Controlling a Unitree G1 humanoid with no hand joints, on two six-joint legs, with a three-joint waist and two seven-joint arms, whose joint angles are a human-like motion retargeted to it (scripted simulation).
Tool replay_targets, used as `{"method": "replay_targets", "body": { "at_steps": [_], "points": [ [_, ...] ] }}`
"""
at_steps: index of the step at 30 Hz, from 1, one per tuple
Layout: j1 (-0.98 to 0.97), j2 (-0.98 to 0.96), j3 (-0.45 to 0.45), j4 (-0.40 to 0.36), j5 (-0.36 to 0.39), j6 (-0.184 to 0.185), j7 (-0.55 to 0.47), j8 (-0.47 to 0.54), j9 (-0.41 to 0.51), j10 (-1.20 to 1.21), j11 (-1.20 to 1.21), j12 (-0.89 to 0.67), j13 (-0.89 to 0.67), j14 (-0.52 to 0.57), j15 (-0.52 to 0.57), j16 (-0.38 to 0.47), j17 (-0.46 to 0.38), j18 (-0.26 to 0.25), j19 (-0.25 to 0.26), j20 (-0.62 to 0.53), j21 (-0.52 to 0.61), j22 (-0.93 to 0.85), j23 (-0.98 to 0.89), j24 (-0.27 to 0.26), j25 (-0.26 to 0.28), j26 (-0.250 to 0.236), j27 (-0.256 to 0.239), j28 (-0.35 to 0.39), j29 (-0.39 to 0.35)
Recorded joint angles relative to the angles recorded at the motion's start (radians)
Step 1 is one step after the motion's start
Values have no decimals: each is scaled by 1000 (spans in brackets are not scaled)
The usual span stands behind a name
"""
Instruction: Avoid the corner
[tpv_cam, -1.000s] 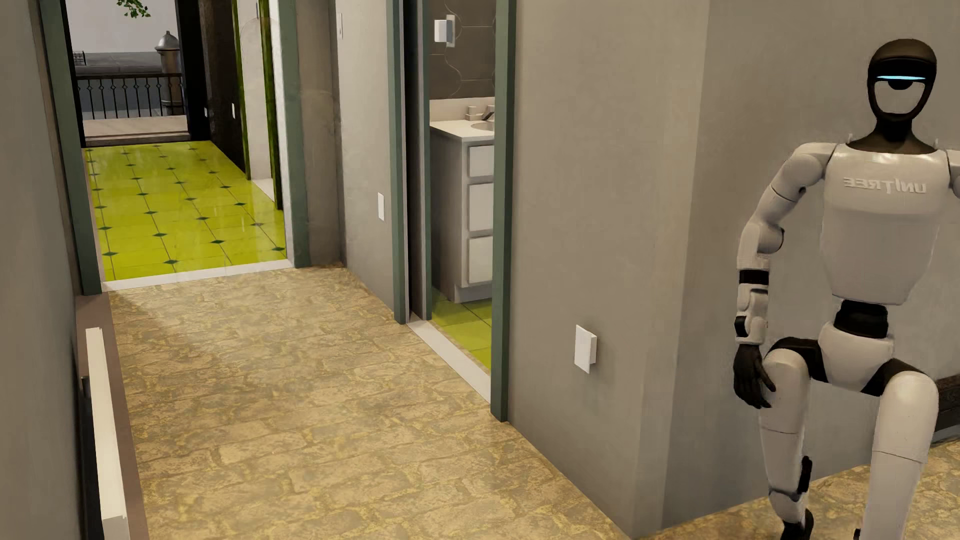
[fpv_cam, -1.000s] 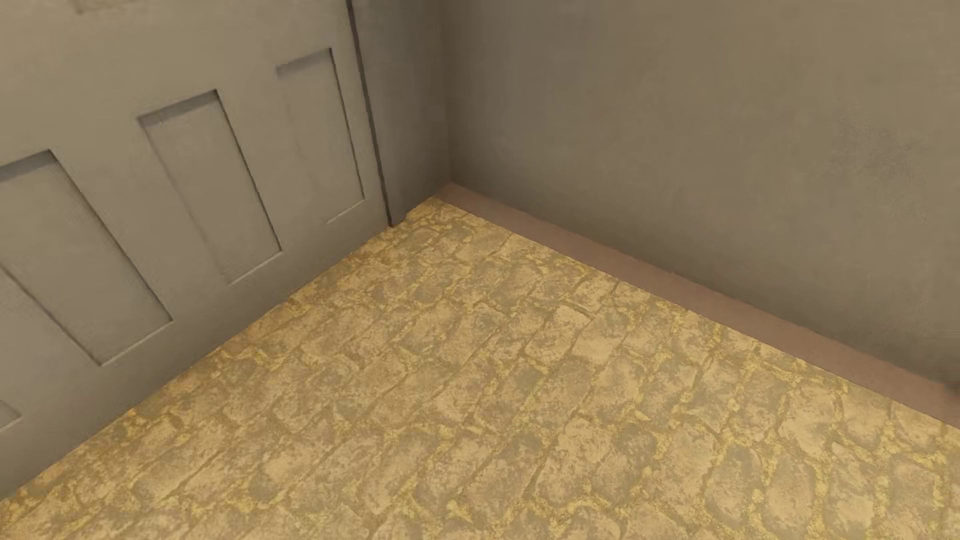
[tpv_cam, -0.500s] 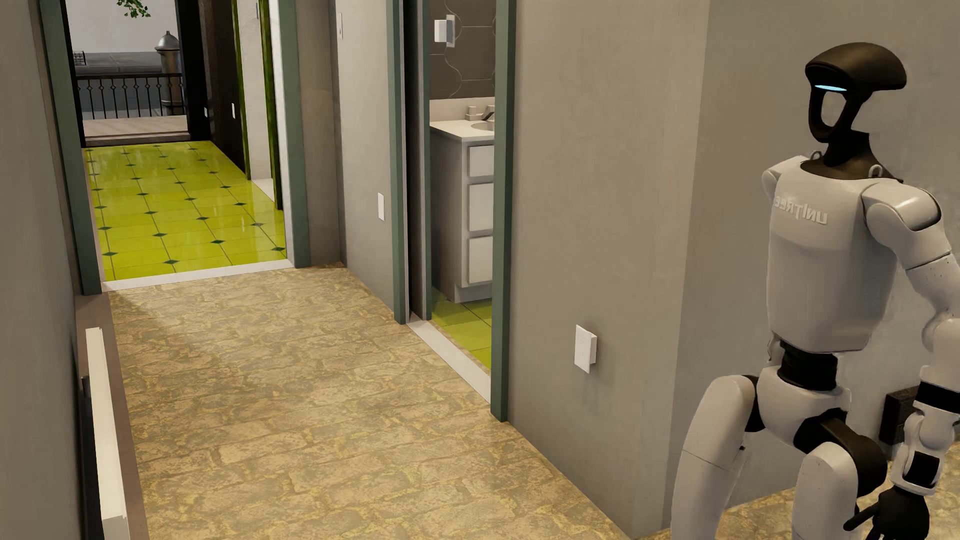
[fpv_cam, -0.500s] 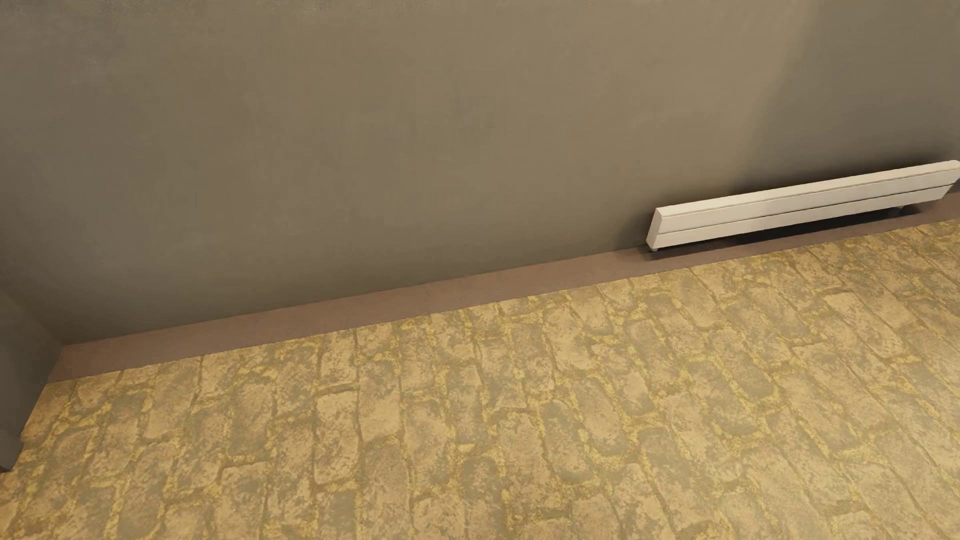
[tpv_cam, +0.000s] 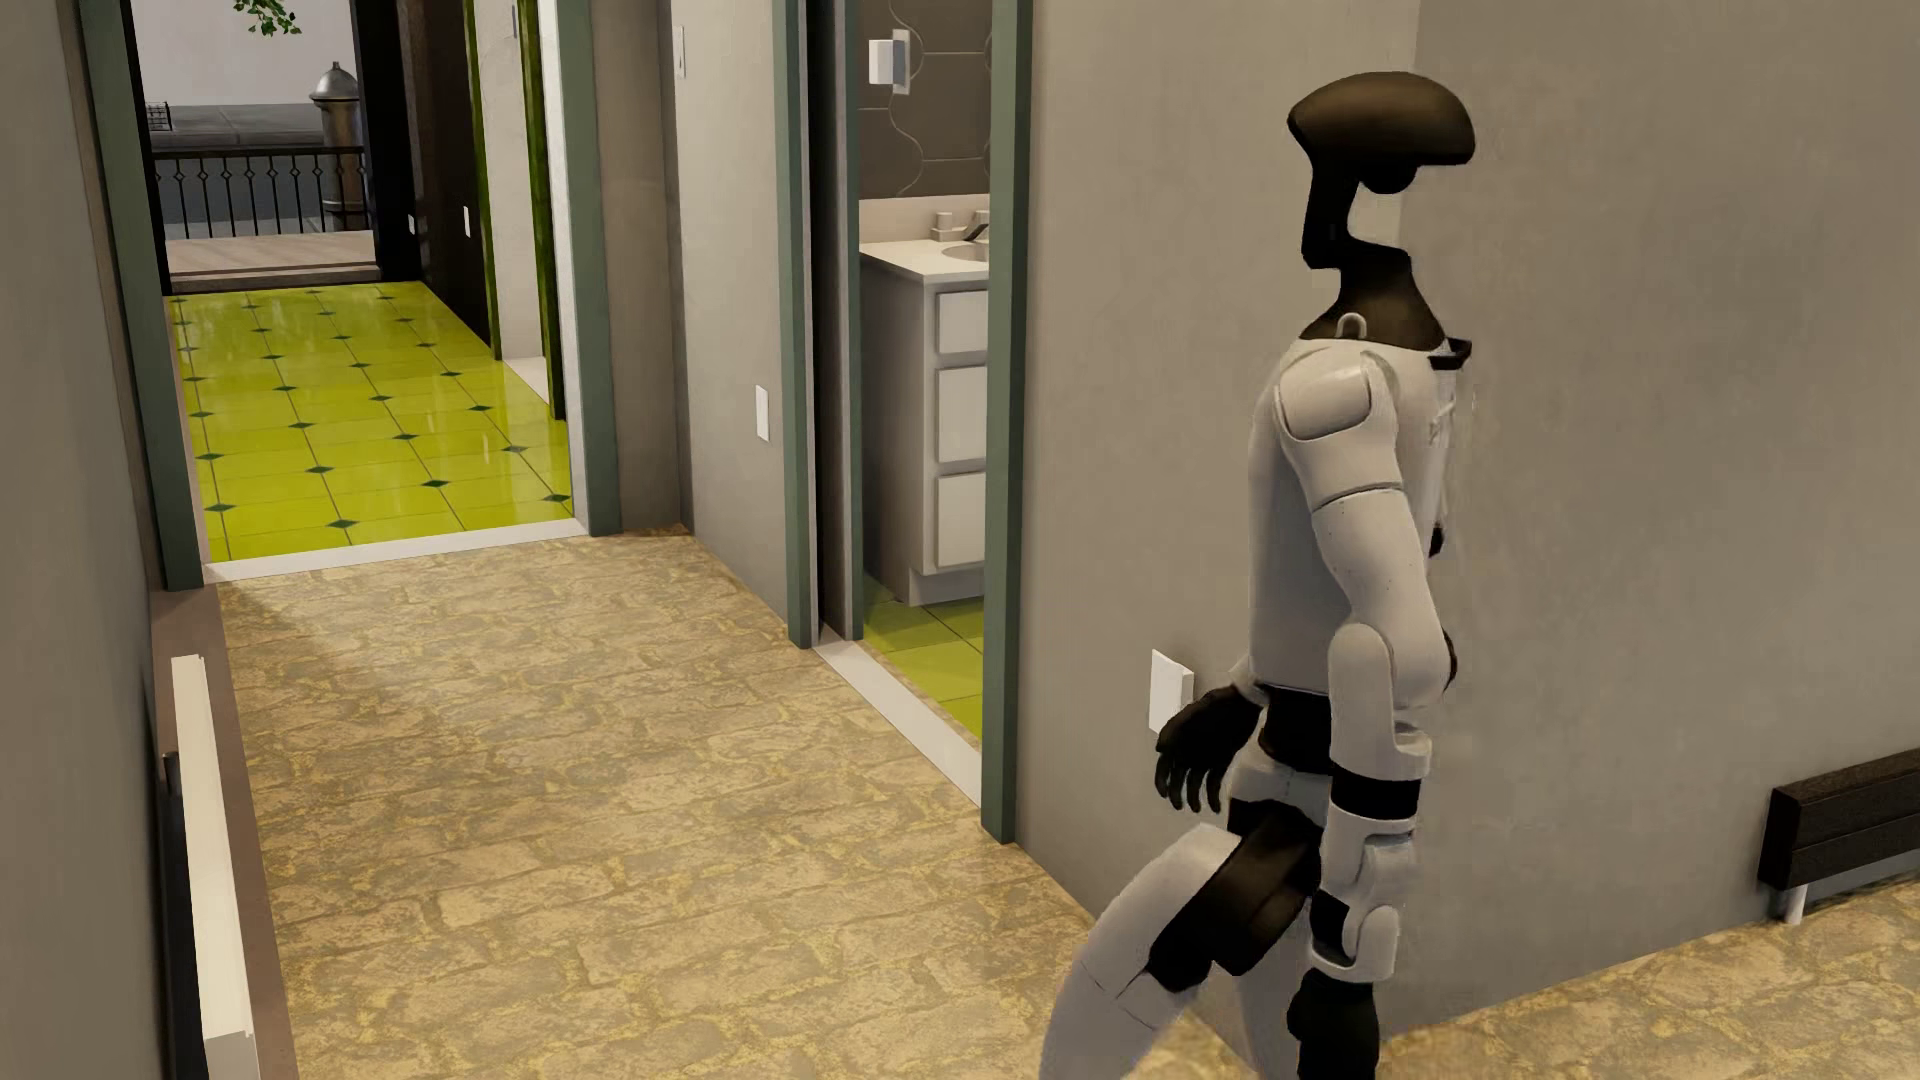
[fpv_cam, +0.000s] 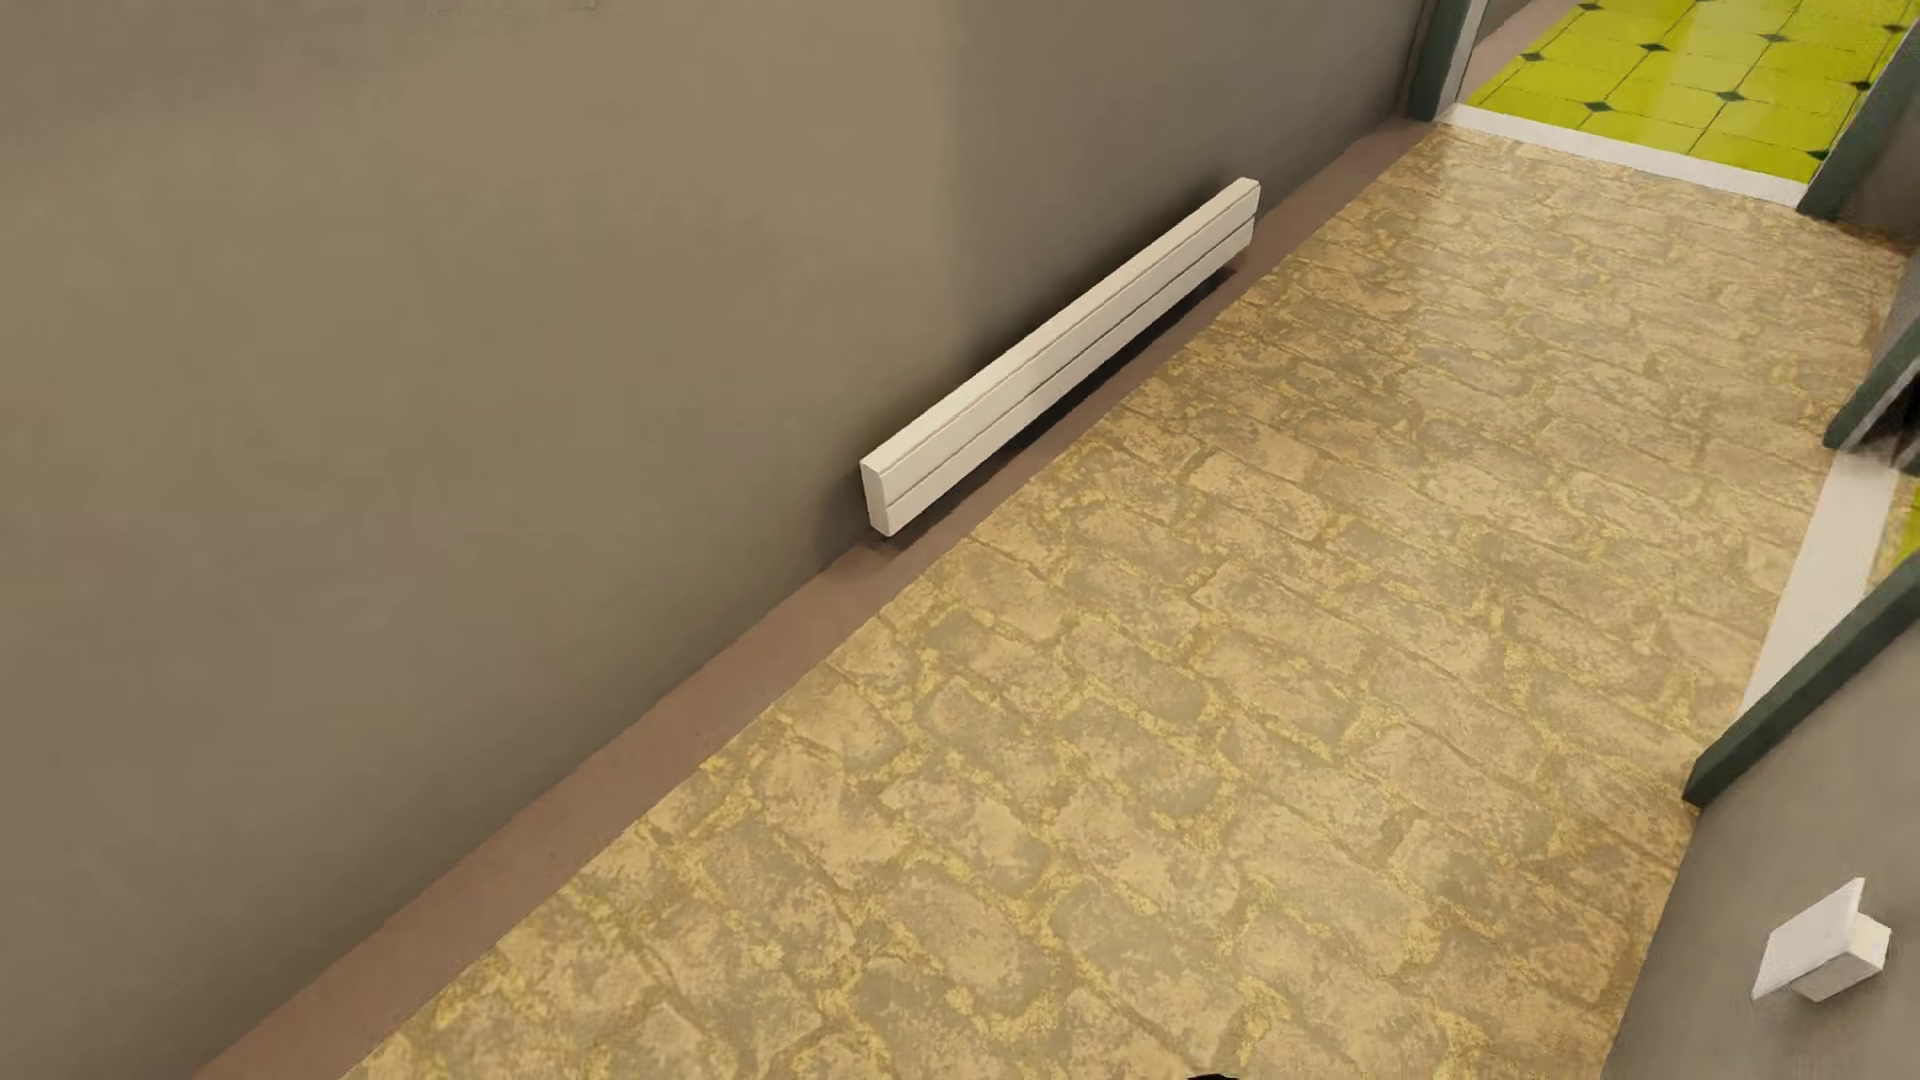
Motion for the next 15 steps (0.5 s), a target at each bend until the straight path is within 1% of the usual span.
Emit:
{"method": "replay_targets", "body": {
  "at_steps": [1,2,3,4,5,6,7,8,9,10,11,12,13,14,15],
  "points": [
    [-6,35,-14,-20,-7,2,0,0,11,-37,-1,-15,12,33,-5,10,4,0,0,25,30,-8,23,0,0,0,0,0,0],
    [-21,63,-17,-38,-7,13,0,0,16,-55,0,-30,33,38,-7,17,3,0,0,65,73,-18,51,0,0,0,0,0,0],
    [-39,86,-11,-47,-1,26,0,0,12,-49,1,-38,57,24,-6,20,0,0,0,119,139,-35,91,0,0,0,0,0,0],
    [-26,122,6,-49,-6,28,0,0,8,-36,0,-34,84,32,1,26,2,0,0,172,225,-59,146,0,0,0,0,0,0],
    [-13,157,31,-49,-24,14,0,0,1,-14,-2,-29,114,66,23,35,13,0,0,207,325,-76,212,0,0,0,0,0,0],
    [-20,174,41,-53,-42,-13,0,0,-7,27,1,-33,149,48,70,44,31,0,0,216,417,-72,275,0,0,0,0,0,0],
    [-3,170,47,-52,-54,-36,0,0,-17,53,26,-39,192,-4,140,51,40,0,0,213,490,-55,309,0,0,0,0,0,0],
    [35,115,64,-35,-66,-52,0,0,-28,64,115,-44,229,-67,233,49,37,0,0,206,540,-33,316,0,0,0,0,0,0],
    [89,19,60,-31,-82,-76,0,0,-22,58,267,-44,241,-121,331,52,27,0,0,169,575,-32,317,0,0,0,0,0,0],
    [98,-136,44,-19,-79,-90,0,0,-43,55,454,-52,239,-166,415,45,16,0,0,153,554,-27,306,0,0,0,0,0,0],
    [126,-277,10,-8,-69,-93,0,0,-55,40,639,-61,231,-198,459,36,5,0,0,131,503,-28,291,0,0,0,0,0,0],
    [167,-389,-37,4,-52,-81,0,0,-62,18,778,-72,223,-218,391,24,-5,0,0,110,440,-30,269,0,0,0,0,0,0],
    [216,-481,-75,16,-38,-59,0,0,-62,-7,843,-82,219,-231,320,10,-7,0,0,110,338,-44,243,0,0,0,0,0,0],
    [264,-559,-106,28,-15,-37,0,0,-70,-31,822,-88,219,-242,324,-1,-9,0,0,125,248,-59,214,0,0,0,0,0,0],
    [346,-582,-130,19,-7,-25,0,0,-48,-61,718,-90,231,-251,371,-7,-1,0,0,147,151,-79,164,0,0,0,0,0,0]
  ]
}}
